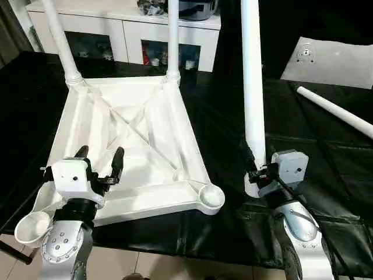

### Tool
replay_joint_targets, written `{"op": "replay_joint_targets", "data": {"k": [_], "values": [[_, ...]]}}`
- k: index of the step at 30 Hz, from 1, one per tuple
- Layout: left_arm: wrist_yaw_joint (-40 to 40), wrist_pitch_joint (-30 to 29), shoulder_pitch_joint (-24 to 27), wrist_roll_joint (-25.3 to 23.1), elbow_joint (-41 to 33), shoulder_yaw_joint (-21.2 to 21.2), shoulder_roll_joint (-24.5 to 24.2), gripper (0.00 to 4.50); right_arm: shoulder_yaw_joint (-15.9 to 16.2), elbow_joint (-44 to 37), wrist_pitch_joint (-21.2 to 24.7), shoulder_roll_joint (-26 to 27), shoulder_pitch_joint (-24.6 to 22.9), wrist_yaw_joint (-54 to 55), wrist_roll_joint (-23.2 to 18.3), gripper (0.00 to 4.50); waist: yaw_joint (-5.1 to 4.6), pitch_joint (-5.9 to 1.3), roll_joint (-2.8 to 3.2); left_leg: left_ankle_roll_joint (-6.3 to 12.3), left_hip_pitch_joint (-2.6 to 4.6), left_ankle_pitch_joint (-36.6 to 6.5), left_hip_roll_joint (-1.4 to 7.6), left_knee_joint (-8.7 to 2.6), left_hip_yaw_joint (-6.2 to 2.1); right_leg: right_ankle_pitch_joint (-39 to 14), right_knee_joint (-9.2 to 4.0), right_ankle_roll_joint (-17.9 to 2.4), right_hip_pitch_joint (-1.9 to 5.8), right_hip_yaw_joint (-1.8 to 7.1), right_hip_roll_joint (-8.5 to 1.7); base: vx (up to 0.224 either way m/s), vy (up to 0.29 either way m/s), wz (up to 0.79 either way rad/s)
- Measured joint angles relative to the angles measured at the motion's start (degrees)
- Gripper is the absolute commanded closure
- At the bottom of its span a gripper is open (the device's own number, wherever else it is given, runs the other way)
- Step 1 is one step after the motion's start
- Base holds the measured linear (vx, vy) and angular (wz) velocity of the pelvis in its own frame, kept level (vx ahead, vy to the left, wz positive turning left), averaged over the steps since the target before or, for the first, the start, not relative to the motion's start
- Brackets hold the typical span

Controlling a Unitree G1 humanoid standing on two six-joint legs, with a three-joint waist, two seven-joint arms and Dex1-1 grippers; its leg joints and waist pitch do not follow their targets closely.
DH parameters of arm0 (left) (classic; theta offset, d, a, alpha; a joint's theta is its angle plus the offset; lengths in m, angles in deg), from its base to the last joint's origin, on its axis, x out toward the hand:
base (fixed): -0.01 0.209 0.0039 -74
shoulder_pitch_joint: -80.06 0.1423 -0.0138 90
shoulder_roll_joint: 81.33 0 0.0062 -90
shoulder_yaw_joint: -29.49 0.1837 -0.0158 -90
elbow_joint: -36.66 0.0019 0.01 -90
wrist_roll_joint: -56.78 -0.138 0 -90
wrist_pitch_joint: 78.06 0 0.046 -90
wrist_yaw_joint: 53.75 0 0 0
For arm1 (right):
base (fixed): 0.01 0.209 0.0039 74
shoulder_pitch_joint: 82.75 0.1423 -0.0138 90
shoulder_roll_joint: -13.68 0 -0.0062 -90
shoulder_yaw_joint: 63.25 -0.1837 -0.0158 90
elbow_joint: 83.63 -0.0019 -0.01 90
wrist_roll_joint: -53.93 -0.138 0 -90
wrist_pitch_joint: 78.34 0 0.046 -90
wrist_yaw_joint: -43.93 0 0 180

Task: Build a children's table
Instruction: Pick table leg

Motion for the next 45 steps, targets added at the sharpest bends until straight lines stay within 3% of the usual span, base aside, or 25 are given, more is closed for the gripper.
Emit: {"op": "replay_joint_targets", "data": {"k": [45], "values": [[0.0,0.0,0.0,0.0,0.0,0.0,0.0,0.41,0.0,0.0,0.0,0.0,0.0,0.0,0.0,2.65,0.02,0.0,0.0,0.0,0.01,0.0,0.0,0.0,0.0,0.0,0.01,0.0,0.01,0.0,0.0,0.0,0.0,0.0]]}}
